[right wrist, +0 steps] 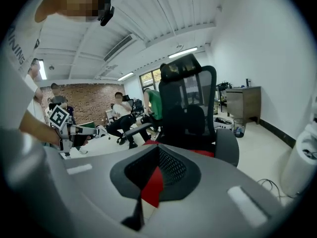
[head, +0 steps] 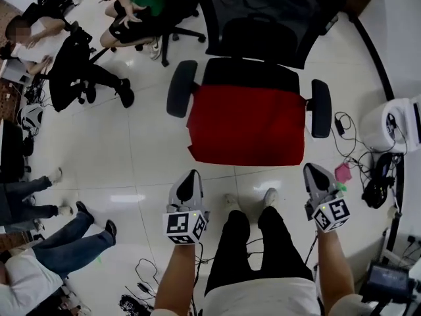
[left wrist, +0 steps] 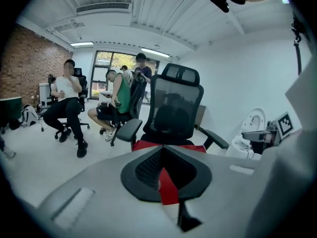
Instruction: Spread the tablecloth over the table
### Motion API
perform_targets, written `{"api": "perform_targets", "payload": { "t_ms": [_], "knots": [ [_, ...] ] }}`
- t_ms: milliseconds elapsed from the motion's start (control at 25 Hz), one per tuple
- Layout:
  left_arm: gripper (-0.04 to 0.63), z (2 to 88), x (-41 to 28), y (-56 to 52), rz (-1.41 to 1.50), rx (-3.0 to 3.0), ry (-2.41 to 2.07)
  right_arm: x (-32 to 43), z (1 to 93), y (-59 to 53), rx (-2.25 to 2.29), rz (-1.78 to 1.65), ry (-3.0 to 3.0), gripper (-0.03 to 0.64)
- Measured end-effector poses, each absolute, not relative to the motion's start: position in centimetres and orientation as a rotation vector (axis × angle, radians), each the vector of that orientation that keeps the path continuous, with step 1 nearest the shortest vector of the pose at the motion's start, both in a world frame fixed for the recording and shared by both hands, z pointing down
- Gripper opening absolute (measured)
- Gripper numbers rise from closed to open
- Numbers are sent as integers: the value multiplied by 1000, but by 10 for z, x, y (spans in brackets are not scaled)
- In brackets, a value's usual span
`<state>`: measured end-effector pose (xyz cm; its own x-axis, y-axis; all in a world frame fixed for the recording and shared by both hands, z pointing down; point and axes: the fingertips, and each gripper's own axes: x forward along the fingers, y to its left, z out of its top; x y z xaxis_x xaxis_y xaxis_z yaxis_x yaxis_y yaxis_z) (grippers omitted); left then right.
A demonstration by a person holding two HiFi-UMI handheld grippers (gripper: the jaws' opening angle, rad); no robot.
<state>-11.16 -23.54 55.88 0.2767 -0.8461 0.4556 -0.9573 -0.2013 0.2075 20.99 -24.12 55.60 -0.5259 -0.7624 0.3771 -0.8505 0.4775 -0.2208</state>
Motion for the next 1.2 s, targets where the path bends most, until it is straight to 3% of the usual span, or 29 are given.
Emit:
{"api": "perform_targets", "payload": {
  "t_ms": [640,800,1200],
  "knots": [
    [9,858,-98,-212,506,1900,-1436,203,835,-200,1281,806,-2296,6],
    [36,899,-91,-201,346,1810,-1314,193,857,-197,1248,802,-2305,6],
    [205,917,-86,-232,-158,1704,-1072,172,885,-183,1126,757,-2331,6]
  ]
}}
